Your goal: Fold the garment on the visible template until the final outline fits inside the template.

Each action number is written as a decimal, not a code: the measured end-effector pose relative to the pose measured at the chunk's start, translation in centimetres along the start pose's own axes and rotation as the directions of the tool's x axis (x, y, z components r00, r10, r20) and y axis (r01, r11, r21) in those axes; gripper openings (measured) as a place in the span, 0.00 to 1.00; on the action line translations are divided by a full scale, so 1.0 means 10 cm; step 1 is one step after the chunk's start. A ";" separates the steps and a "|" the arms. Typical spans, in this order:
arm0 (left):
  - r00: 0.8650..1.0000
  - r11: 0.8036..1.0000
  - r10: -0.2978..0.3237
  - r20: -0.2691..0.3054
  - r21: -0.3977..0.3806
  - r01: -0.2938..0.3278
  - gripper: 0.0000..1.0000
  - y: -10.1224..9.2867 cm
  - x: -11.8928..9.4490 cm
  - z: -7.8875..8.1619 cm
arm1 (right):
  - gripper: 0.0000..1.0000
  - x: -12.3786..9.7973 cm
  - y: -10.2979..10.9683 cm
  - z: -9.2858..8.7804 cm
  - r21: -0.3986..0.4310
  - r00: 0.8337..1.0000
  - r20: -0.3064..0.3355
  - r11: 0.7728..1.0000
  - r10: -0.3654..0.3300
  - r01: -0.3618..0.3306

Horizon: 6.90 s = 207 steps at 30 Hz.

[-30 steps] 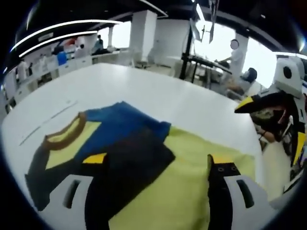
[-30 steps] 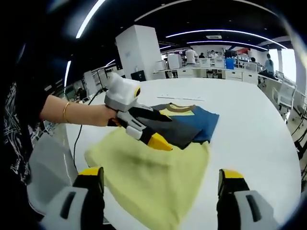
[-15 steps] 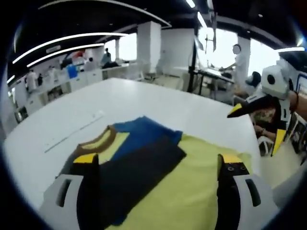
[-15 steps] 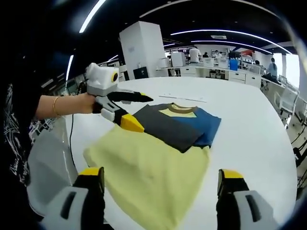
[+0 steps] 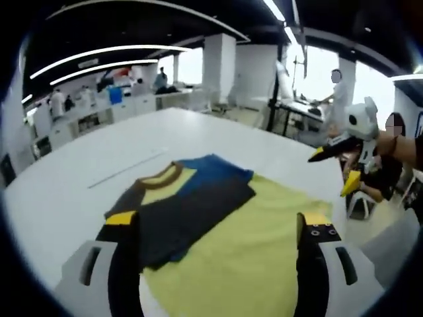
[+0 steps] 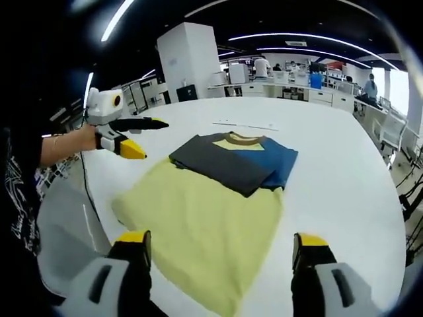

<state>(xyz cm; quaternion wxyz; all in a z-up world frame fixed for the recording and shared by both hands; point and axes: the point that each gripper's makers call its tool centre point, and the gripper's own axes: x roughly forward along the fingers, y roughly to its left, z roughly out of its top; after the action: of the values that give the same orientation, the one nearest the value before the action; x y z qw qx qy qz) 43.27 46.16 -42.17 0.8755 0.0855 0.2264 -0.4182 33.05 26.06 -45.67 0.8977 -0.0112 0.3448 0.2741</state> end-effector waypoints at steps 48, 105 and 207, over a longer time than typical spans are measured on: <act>0.960 0.921 0.087 -0.266 -0.346 -0.180 0.43 -0.34 -1.06 -1.69 | 0.45 -0.08 0.13 -0.86 0.064 0.986 -0.160 0.997 -0.040 0.051; 0.936 0.893 0.049 -0.348 -0.404 -0.197 0.00 -0.46 -1.25 -1.70 | 0.00 -0.28 0.01 -0.86 0.080 0.973 -0.189 0.985 -0.135 0.153; 0.956 0.934 0.113 -0.271 -0.300 -0.196 0.00 -0.06 -1.67 -0.67 | 0.00 -0.57 0.07 0.22 -0.083 0.980 -0.028 0.977 -0.198 0.195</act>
<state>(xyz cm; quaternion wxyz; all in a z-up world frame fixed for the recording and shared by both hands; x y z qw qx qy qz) 31.55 59.64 -40.26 0.8725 0.0105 0.3927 -0.2906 30.59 24.40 -40.28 0.9128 -0.0859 0.3470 0.1973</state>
